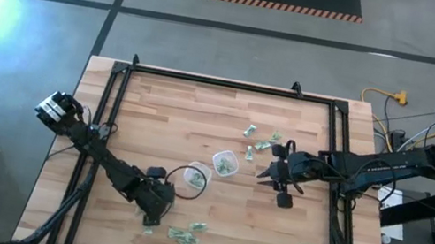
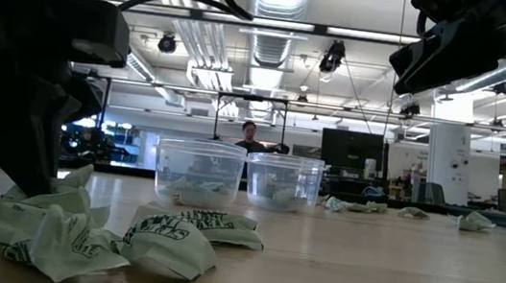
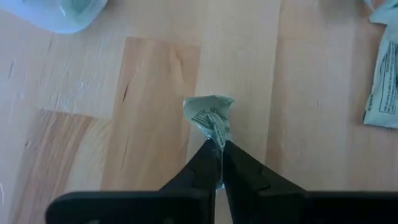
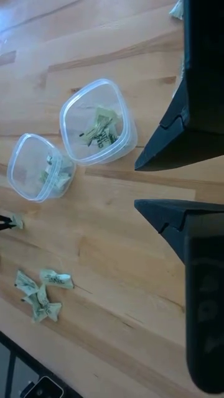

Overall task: Pick and place items into bin
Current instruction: Put the stevia packet into the left bin

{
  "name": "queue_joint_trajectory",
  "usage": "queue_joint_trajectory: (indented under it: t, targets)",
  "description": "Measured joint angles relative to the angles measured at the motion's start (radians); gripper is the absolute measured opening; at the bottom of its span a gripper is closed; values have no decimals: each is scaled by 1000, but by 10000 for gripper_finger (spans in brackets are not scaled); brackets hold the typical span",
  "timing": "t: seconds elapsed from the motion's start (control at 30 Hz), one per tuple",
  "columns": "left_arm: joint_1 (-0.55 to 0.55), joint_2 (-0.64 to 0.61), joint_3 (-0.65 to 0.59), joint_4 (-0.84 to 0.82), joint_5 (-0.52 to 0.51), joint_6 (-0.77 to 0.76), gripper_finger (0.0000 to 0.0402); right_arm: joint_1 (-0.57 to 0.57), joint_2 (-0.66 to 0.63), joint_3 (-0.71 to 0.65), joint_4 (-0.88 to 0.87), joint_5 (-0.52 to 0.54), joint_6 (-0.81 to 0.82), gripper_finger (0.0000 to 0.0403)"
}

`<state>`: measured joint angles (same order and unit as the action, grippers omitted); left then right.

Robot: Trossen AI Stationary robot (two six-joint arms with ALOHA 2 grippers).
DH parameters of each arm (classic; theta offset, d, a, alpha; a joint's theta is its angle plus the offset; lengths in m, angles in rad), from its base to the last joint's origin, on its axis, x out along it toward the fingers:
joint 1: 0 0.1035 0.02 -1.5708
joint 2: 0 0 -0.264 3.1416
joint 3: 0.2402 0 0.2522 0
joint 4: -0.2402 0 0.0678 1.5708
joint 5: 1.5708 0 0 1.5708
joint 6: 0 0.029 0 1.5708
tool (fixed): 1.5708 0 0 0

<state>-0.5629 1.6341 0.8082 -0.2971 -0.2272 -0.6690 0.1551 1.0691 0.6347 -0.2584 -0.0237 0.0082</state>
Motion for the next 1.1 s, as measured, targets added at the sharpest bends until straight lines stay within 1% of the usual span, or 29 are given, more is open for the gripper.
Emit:
queue_joint_trajectory:
  t: [0.17, 0.4, 0.63, 0.93, 1.1]
  targets:
    - [0, -26, 0, -32, -1, 4, 6, 0, 0, -1, 0, 0, 0, 69]
    - [-4, -99, 0, -75, -77, 30, 6, 0, 0, -1, 0, 0, 0, 72]
    - [-7, -133, 0, -79, -175, 103, 6, 0, 0, -1, 1, 0, 0, 67]
    - [3, -132, 16, -80, -332, 236, 6, 0, 0, -1, 2, 0, 0, 66]
    - [13, -132, 41, -78, -398, 312, 6, 0, 0, -1, 2, 0, 0, 62]
